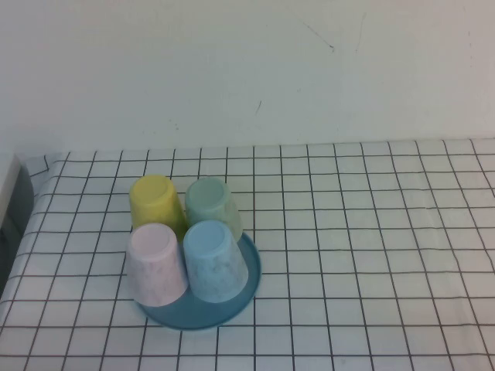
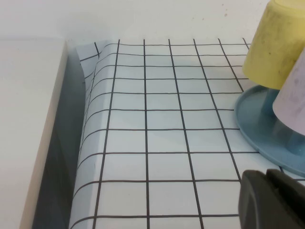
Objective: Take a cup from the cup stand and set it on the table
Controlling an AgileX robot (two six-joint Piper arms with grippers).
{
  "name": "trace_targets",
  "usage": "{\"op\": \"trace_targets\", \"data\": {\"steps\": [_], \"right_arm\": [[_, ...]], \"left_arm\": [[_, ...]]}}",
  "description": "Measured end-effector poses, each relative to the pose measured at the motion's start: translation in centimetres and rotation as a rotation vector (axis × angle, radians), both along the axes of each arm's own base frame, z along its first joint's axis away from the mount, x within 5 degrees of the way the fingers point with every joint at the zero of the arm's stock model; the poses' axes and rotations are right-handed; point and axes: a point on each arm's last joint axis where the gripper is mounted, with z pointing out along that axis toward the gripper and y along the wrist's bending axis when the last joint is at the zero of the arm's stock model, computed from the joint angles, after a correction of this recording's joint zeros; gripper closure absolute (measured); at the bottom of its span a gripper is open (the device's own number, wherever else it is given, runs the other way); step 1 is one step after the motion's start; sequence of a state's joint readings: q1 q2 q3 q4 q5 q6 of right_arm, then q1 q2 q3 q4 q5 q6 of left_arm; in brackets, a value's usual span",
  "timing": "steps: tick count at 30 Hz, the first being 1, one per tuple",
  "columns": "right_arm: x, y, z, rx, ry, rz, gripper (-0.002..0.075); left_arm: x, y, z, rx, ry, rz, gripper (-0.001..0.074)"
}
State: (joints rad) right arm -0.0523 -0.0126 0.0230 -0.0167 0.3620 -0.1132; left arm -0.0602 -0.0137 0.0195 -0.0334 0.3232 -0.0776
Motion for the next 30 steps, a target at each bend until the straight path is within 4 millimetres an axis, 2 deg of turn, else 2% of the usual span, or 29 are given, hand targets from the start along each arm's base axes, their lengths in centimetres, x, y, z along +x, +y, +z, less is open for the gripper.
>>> {"op": "trace_targets", "data": {"steps": [30], "right_arm": [[0.0,0.0,0.0,0.0,0.0,0.0,0.0729]], "left_arm": [[0.03,0.0,0.09,0.002,-0.011,-0.001,0.0738]]}}
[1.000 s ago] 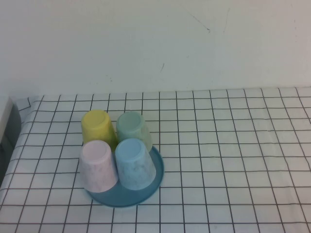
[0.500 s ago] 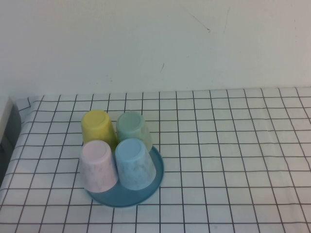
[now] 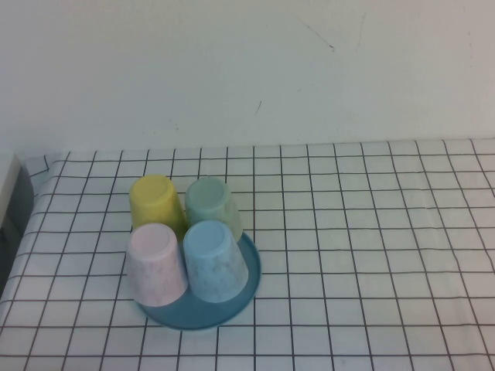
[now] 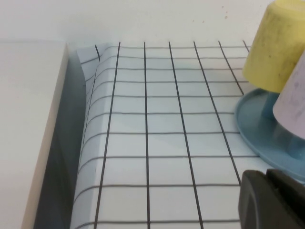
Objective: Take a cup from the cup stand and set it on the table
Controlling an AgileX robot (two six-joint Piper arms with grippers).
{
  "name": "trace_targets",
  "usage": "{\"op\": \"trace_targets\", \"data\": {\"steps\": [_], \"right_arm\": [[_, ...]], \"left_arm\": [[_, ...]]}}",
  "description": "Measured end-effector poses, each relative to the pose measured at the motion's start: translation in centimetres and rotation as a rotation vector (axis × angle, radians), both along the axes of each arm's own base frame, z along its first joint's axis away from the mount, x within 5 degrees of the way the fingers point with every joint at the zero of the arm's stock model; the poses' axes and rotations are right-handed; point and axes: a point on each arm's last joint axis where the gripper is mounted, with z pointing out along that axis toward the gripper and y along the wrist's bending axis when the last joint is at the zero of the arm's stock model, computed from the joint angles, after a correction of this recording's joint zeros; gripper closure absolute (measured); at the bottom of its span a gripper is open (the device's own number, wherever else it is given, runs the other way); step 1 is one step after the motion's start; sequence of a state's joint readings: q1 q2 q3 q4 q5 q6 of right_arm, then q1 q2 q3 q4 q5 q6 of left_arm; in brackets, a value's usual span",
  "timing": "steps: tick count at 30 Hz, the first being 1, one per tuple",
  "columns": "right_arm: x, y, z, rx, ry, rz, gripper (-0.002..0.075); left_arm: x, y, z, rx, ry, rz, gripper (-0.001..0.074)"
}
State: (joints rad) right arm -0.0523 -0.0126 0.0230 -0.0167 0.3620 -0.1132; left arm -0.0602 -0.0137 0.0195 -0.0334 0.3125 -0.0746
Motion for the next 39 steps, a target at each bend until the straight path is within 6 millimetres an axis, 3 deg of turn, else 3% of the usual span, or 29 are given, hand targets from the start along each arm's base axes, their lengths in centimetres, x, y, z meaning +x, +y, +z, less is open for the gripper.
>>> {"op": "trace_targets", "data": {"steps": [6,18,24,30,34,39], "right_arm": [[0.1,0.0,0.3,0.014,-0.045,0.001,0.0729],[0.3,0.0,5.4,-0.057,-0.613,0.002,0.0729],[0.0,0.0,6.4,-0.045,-0.723,0.0,0.0729],[-0.1,-0.2,6.5,0.032,-0.749,-0.02,0.0729],[-0.1,-0.2,6.5,0.045,-0.725,-0.022,0.0729],[-0.4,0.0,8.3,0.042,-0.569,-0.004,0.0729]], "left_arm": [[0.3,0.0,1.3,-0.01,-0.154,0.004,0.0738],[-0.3,0.1,5.6,-0.046,-0.64,0.014,0.0738],[-1.0,0.2,7.1,-0.061,-0.816,0.017,0.0738],[-1.2,0.2,7.4,-0.167,-0.847,0.0,0.0738],[-0.9,0.2,7.4,-0.279,-0.731,-0.009,0.0738],[-1.6,0.2,10.6,-0.245,-0.532,0.005,0.0738]]}}
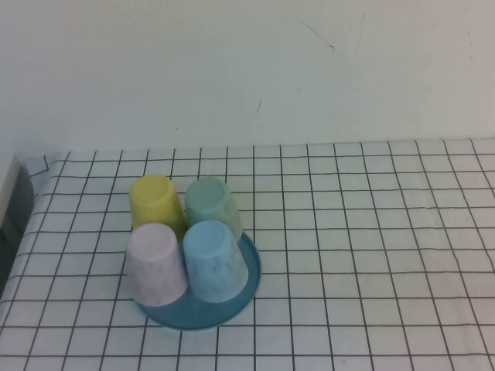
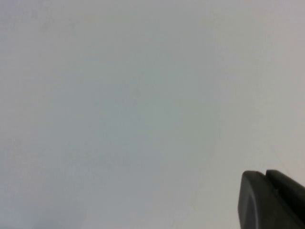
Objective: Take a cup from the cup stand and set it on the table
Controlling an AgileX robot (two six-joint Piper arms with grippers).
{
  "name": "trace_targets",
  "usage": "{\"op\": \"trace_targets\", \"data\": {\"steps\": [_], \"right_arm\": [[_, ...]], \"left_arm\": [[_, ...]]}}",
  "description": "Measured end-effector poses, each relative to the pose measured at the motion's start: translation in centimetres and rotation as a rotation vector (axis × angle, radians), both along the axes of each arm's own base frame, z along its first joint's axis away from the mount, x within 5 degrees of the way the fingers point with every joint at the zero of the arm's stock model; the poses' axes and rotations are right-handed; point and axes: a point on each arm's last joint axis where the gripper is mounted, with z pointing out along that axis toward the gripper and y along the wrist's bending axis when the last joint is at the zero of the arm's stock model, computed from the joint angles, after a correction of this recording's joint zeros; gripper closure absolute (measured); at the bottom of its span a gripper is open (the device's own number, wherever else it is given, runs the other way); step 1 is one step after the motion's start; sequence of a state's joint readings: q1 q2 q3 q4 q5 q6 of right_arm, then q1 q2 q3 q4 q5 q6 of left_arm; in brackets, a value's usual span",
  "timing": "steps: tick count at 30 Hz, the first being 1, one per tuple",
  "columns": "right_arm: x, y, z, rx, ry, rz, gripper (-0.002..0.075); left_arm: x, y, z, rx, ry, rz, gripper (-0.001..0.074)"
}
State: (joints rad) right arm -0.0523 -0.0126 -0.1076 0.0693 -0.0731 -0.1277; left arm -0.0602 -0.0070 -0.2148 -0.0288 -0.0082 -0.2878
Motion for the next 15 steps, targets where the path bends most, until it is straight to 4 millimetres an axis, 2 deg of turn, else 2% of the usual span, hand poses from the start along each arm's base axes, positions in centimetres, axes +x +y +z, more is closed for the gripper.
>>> {"op": "trace_targets", "data": {"steps": [3,6,10,15], "right_arm": [[-0.7,0.2,1.6,-0.017,0.092,0.013,0.0729],[-1.2,0.3,2.5,-0.03,0.197,0.024,0.0729],[-0.3,0.4,2.2,-0.07,0.429,0.045,0.0729],[1.5,1.0,0.8,-0.161,0.677,0.149,0.0729]], "left_arm": [[-0.4,0.0,2.5,0.041,0.138,0.005,0.0738],[0.5,-0.2,3.7,0.074,0.369,-0.009,0.0738],[2.8,-0.9,5.3,0.19,0.61,-0.089,0.0738],[7.1,-2.5,6.6,0.31,0.82,-0.283,0.0738]]}}
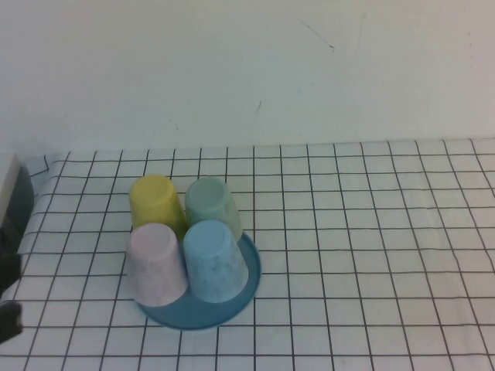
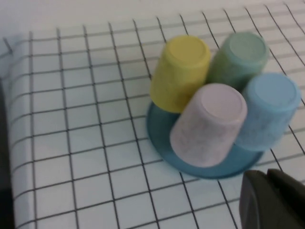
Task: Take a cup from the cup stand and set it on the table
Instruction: Pick up the cup from the rack
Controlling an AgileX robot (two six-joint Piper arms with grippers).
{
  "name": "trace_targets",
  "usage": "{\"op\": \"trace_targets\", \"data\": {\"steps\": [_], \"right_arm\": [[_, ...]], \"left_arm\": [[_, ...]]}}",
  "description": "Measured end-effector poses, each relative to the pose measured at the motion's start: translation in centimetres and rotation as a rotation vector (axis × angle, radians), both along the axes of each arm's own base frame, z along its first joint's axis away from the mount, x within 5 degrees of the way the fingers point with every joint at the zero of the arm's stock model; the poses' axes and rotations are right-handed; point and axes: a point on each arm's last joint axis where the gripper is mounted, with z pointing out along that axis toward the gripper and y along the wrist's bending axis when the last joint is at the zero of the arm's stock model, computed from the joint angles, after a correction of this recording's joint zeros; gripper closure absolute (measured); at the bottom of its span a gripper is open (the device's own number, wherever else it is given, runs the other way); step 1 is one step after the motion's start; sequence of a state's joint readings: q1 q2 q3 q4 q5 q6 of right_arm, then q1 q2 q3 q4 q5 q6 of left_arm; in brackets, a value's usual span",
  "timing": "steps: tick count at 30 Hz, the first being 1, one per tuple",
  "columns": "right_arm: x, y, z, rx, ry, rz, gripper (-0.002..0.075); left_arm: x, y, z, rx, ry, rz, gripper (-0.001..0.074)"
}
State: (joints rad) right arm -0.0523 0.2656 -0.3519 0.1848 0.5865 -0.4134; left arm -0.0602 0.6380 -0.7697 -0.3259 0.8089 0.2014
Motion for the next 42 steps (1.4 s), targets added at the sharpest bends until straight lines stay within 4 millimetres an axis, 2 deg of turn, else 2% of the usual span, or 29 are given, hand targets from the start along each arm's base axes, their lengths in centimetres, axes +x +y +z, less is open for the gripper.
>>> {"op": "trace_targets", "data": {"steps": [6,10,14,18,23,25,30,33,36,42], "right_arm": [[1.1,0.8,-0.4,-0.07,0.055,0.153,0.0729],[1.2,0.9,-0.4,-0.091,0.048,0.176,0.0729],[1.3,0.9,-0.4,-0.094,0.048,0.181,0.0729],[1.3,0.9,-0.4,-0.093,0.05,0.181,0.0729],[1.3,0.9,-0.4,-0.092,0.049,0.181,0.0729],[1.3,0.9,-0.4,-0.093,0.049,0.182,0.0729],[1.3,1.0,-0.4,-0.091,0.049,0.182,0.0729],[1.3,1.0,-0.5,-0.087,0.05,0.183,0.0729],[1.3,1.1,-1.1,-0.067,0.07,0.187,0.0729],[1.2,1.2,-1.4,-0.043,0.081,0.191,0.0729]], "left_arm": [[5.9,-1.3,0.3,0.031,0.221,-0.153,0.0738],[10.2,-1.9,0.1,0.016,0.321,-0.2,0.0738],[14.0,-2.7,-1.0,0.05,0.401,-0.254,0.0738],[15.9,-4.9,-1.6,0.153,0.43,-0.344,0.0738],[16.7,-9.2,-1.6,0.228,0.415,-0.477,0.0719],[16.8,-10.5,-1.5,0.236,0.408,-0.516,0.0663],[17.2,-13.5,-2.3,0.253,0.4,-0.591,0.0328],[17.7,-14.5,-3.5,0.252,0.422,-0.603,0.0193],[18.2,-14.7,-4.3,0.242,0.451,-0.57,0.0148],[18.9,-14.8,-4.5,0.208,0.441,-0.494,0.0132]]}}
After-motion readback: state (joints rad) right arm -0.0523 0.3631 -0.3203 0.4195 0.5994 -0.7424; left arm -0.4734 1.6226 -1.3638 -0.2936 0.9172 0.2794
